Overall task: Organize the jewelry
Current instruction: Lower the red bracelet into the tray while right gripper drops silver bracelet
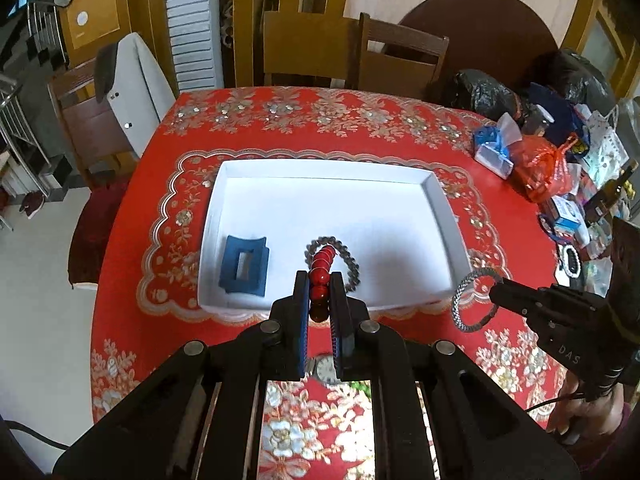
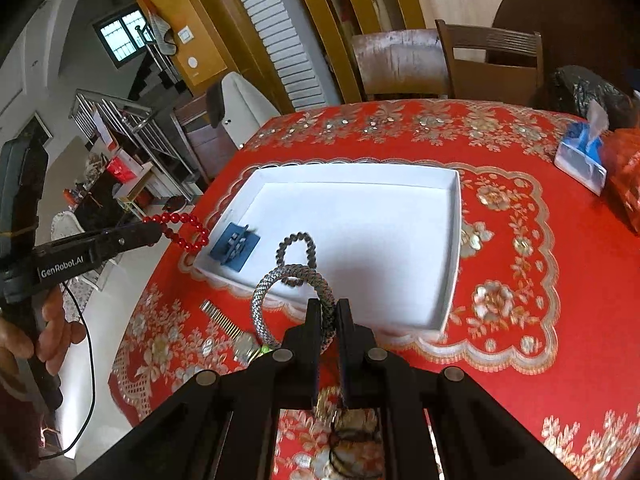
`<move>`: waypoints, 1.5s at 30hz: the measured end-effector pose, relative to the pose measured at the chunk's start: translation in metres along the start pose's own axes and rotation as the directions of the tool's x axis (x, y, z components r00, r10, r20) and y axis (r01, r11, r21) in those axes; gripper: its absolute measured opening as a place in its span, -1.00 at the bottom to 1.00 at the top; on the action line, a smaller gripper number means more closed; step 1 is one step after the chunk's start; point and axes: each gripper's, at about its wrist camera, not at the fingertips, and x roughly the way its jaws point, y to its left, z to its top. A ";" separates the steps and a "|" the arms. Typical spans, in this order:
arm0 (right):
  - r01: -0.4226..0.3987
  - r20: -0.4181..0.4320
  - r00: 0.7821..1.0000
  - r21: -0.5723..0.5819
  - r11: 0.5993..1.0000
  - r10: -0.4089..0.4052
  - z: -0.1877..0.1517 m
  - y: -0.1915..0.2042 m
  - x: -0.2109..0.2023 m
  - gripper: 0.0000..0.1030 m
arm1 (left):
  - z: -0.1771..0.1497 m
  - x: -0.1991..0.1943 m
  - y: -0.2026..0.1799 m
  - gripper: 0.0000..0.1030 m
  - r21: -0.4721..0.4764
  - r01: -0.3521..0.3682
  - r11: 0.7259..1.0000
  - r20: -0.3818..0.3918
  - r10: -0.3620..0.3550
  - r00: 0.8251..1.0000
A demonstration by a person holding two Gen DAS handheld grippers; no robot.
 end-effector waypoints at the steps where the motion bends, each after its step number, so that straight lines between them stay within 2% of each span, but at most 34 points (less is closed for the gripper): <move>1: 0.001 -0.005 1.000 0.000 1.000 -0.001 0.006 -0.001 0.007 -0.87 | 0.003 0.004 0.001 -0.85 -0.002 -0.001 1.000 -0.006 0.001 1.000; 13: 0.002 -0.058 0.998 0.043 0.999 0.001 0.075 0.002 0.090 -0.87 | 0.055 0.071 0.041 -0.85 -0.037 -0.017 0.999 -0.067 0.015 0.998; 21: 0.020 -0.127 0.992 0.067 0.998 -0.011 0.106 0.005 0.159 -0.87 | 0.084 0.124 0.065 -0.85 -0.066 -0.026 0.997 -0.117 0.018 0.993; 29: 0.042 -0.175 0.984 0.081 0.996 -0.027 0.118 0.004 0.210 -0.87 | 0.080 0.162 0.090 -0.85 -0.102 -0.052 0.993 -0.176 0.033 0.984; 37: 0.083 -0.192 0.979 0.072 0.994 -0.067 0.125 0.007 0.235 -0.86 | 0.078 0.172 0.099 -0.83 -0.110 -0.073 0.991 -0.182 0.052 0.982; 39: 0.101 -0.203 0.976 0.068 0.993 -0.086 0.126 0.006 0.237 -0.70 | 0.077 0.174 0.098 -0.76 -0.104 -0.080 0.991 -0.184 0.060 0.981; 40: 0.106 -0.205 0.974 0.065 0.992 -0.091 0.126 0.005 0.238 -0.61 | 0.077 0.174 0.097 -0.60 -0.098 -0.086 0.991 -0.183 0.067 0.981; 41: 0.104 -0.203 0.975 0.064 0.993 -0.089 0.126 0.005 0.238 -0.38 | 0.076 0.174 0.097 -0.45 -0.095 -0.088 0.992 -0.181 0.070 0.981; 42: 0.101 -0.196 0.977 0.066 0.993 -0.086 0.126 0.005 0.236 -0.19 | 0.076 0.174 0.097 -0.39 -0.098 -0.083 0.992 -0.180 0.064 0.982; 45: 0.103 -0.173 0.981 0.076 0.992 -0.088 0.126 0.005 0.229 -0.19 | 0.074 0.176 0.101 -0.26 -0.131 -0.068 0.989 -0.189 0.043 0.981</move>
